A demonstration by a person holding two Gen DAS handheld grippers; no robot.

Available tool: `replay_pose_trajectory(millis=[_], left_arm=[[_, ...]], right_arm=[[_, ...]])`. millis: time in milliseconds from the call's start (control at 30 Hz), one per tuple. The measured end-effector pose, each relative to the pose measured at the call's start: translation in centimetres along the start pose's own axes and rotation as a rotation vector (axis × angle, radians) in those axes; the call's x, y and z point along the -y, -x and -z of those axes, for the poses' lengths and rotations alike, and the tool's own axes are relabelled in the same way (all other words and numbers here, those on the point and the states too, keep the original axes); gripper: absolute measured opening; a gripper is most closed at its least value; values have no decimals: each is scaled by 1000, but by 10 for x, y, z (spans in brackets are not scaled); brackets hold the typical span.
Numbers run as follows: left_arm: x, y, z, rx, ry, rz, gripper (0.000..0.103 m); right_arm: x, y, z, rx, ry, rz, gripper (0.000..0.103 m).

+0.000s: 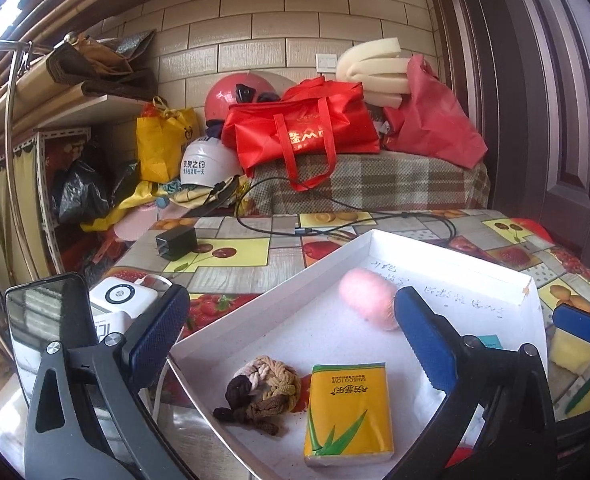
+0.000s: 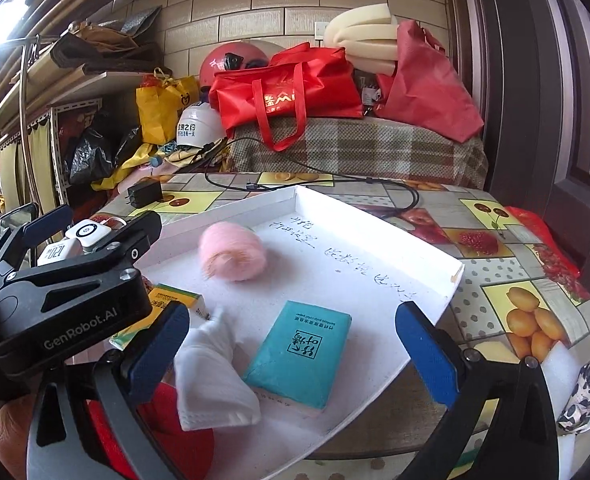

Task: Organize soft objects
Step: 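Grasp the blue-purple knotted rope with the left tool while the right tool grasps the patterned cloth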

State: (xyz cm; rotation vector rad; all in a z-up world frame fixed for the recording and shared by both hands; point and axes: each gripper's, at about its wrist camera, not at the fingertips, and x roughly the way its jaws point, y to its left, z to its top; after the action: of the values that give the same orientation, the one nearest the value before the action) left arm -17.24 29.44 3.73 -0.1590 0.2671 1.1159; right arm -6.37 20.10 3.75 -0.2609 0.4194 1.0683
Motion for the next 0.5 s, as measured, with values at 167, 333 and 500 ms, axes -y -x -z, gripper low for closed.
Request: replay_pose_trajectory(millis=[167, 333, 500], left_arm=[[2, 12, 2, 20, -5, 17, 103], [10, 21, 5, 14, -19, 40, 103], [29, 42, 13, -9, -57, 135, 103]], right_arm=[[-3, 17, 5, 41, 27, 4, 103], [-3, 40, 16, 57, 56, -3, 103], [-3, 69, 34, 45, 138, -5, 103]])
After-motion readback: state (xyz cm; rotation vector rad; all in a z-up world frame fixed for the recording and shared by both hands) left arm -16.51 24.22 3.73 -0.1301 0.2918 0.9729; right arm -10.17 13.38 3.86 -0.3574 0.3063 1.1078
